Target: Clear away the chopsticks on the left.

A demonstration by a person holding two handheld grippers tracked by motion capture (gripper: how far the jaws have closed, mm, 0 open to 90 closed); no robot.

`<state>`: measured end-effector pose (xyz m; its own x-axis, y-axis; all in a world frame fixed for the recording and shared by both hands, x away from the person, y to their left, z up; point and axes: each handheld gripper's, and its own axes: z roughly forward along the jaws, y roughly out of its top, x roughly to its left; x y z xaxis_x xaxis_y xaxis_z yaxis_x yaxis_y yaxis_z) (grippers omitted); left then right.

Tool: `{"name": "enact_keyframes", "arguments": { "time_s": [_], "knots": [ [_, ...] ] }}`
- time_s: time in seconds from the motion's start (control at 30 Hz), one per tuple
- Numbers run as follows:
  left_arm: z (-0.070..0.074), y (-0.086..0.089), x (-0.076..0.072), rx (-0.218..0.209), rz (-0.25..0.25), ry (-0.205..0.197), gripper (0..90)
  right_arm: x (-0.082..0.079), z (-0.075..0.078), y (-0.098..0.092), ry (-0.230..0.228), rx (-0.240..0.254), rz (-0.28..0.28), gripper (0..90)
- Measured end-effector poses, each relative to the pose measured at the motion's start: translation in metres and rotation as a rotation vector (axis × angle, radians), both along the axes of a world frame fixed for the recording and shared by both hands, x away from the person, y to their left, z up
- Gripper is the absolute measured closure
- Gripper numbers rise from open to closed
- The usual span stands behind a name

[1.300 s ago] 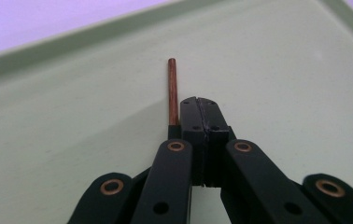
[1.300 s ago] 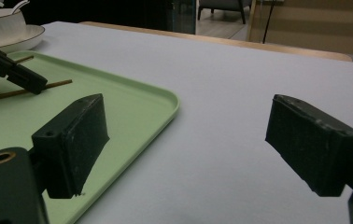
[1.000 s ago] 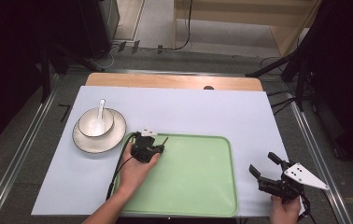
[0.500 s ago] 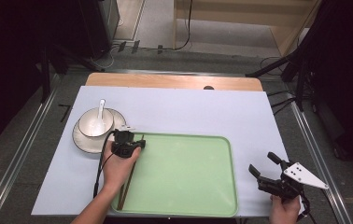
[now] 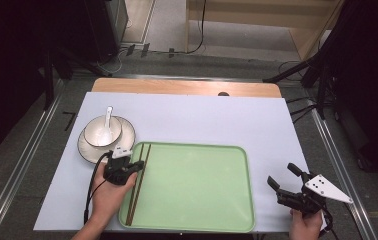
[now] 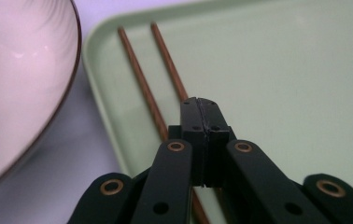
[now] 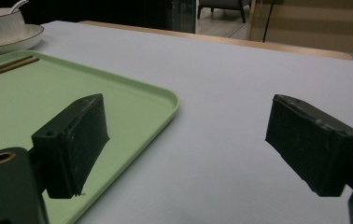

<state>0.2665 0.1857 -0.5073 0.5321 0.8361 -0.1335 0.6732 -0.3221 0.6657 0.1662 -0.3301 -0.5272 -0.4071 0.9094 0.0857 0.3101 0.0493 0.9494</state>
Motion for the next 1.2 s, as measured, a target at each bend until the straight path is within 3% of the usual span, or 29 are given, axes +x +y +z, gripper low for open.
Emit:
{"name": "enact_keyframes", "arguments": {
  "time_s": [0.13, 0.47, 0.73, 1.2],
  "knots": [
    [0.0, 0.005, -0.02, 0.031, -0.053, -0.032, 90.0, 0.0, 0.001, 0.002, -0.003, -0.005, 0.002, 13.0],
    [-0.005, 0.007, -0.037, 0.005, -0.089, 0.023, 90.0, -0.001, 0.001, 0.002, -0.003, -0.005, -0.002, 13.0],
    [-0.009, 0.008, -0.046, -0.033, -0.105, 0.072, 90.0, -0.001, 0.001, 0.001, -0.002, -0.004, -0.001, 12.9],
    [-0.011, 0.011, -0.046, -0.064, -0.122, 0.076, 89.0, -0.001, 0.001, 0.002, -0.002, -0.006, 0.001, 13.0]
  ]
}}
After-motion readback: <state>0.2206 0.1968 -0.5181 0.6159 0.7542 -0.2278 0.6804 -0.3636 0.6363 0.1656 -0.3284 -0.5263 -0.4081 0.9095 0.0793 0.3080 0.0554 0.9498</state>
